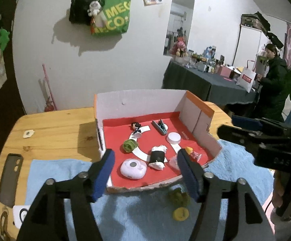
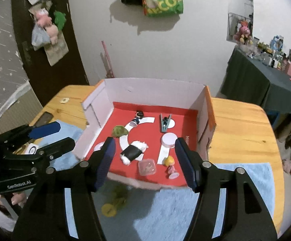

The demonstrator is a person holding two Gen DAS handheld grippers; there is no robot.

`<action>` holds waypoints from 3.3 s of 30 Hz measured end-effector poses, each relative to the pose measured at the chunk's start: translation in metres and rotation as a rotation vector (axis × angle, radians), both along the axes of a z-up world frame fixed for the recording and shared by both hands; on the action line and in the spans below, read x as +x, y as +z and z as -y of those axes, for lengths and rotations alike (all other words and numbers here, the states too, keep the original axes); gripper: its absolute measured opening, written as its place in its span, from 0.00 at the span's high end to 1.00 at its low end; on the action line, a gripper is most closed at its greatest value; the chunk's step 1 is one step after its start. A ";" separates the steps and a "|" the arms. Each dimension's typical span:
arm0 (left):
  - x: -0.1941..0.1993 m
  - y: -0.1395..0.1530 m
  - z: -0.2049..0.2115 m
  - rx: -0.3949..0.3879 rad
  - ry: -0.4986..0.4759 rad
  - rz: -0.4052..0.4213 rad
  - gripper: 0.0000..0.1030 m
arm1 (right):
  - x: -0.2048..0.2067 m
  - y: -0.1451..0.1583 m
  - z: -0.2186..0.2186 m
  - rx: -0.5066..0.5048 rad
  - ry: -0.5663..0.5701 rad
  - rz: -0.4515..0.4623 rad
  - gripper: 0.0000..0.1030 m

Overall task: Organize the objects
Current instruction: 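Open both tools to release and lift them out of the box, then withdraw both tools back over the towel toward the green plush and yellow ball, then grasp the yellow ball with the left tool while the right tool grasps the green plush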

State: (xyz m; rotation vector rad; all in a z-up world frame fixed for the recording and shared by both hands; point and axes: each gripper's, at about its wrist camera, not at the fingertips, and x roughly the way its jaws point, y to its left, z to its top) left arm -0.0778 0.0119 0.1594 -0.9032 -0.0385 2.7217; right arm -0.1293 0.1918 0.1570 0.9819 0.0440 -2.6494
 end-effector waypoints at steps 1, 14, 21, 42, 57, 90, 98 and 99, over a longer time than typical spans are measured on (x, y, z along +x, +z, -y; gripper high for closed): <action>0.007 0.001 0.001 -0.001 0.004 -0.016 0.28 | 0.008 0.001 -0.001 -0.003 -0.001 -0.016 0.35; 0.066 -0.014 -0.003 -0.010 0.046 -0.086 0.12 | 0.081 -0.015 0.000 -0.009 -0.007 -0.143 0.19; 0.072 -0.049 -0.008 0.004 0.059 -0.033 0.04 | 0.090 -0.046 -0.005 -0.008 -0.055 -0.142 0.15; 0.061 -0.122 -0.019 -0.004 0.042 0.149 0.04 | 0.082 -0.119 -0.011 -0.003 -0.108 -0.018 0.15; 0.058 -0.125 -0.020 -0.003 0.040 0.163 0.04 | 0.080 -0.125 -0.011 0.010 -0.109 0.001 0.15; 0.003 -0.132 -0.026 -0.245 -0.138 0.201 0.18 | 0.015 -0.130 -0.001 0.030 0.122 0.166 0.15; -0.004 -0.128 -0.030 -0.253 -0.359 0.199 0.38 | 0.005 -0.131 0.021 0.187 0.281 0.153 0.15; -0.006 -0.128 -0.031 -0.241 -0.381 0.212 0.41 | 0.004 -0.132 0.023 0.191 0.296 0.157 0.15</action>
